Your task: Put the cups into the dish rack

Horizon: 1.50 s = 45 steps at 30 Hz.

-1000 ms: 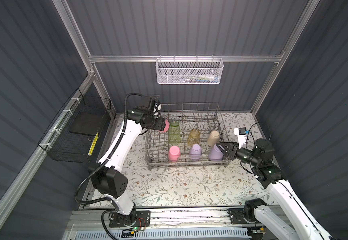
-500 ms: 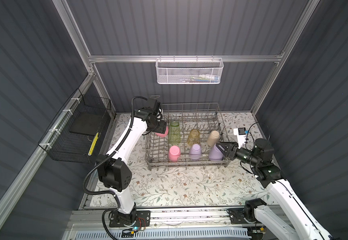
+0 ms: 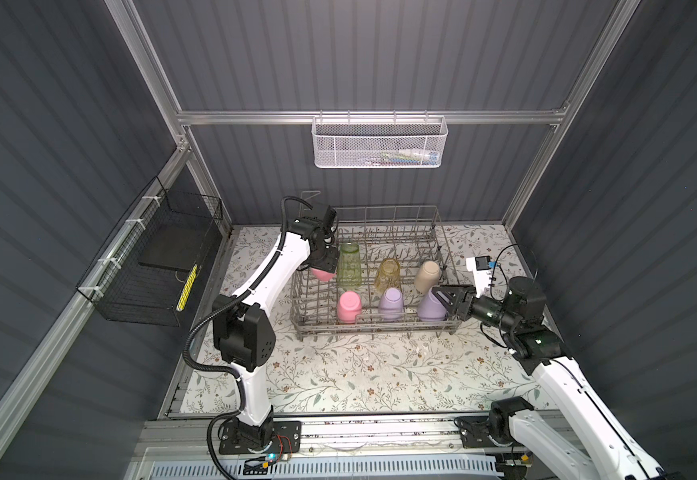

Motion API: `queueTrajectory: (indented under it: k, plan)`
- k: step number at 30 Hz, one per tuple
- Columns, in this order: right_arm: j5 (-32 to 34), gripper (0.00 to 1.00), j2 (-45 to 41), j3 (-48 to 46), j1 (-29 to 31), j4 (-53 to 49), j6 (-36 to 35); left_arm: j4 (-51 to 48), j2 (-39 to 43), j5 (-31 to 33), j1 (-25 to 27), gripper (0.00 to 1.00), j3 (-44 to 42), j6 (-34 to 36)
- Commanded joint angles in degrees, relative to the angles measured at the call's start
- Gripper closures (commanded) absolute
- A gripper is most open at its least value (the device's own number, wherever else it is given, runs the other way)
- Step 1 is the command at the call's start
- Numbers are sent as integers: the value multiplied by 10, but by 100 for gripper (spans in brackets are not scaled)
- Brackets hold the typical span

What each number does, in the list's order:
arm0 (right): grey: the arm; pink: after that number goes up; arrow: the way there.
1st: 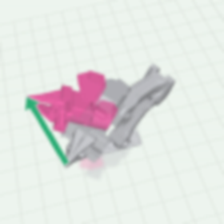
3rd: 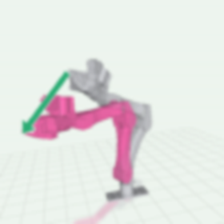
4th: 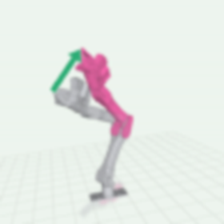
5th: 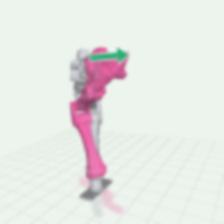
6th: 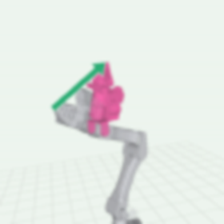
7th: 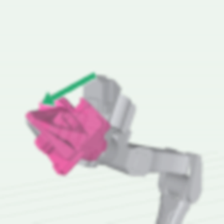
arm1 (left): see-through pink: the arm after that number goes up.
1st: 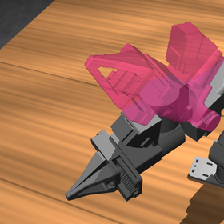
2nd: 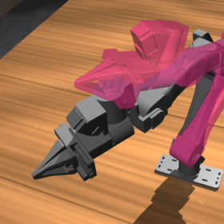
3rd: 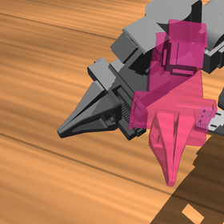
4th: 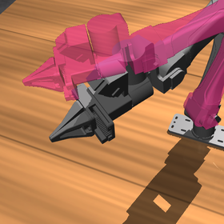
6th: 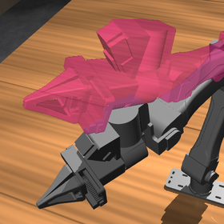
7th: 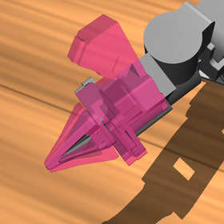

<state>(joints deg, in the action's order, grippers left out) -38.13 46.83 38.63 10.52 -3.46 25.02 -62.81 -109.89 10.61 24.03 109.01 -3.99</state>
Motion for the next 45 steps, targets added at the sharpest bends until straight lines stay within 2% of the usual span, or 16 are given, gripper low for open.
queueTrajectory:
  k: [1,13,31,45]
  plan:
    - [-2,52,2,0,-2,-1,-10,-27,-12,30,3,45,26,7]
    - [-2,52,-2,-6,-3,-4,-12,-41,-46,54,6,47,46,-1]
    - [-4,52,-8,-14,-7,-4,-11,-62,-89,94,7,45,59,-10]
    - [-10,52,-6,-20,-10,1,-11,-78,-115,47,7,45,69,-8]
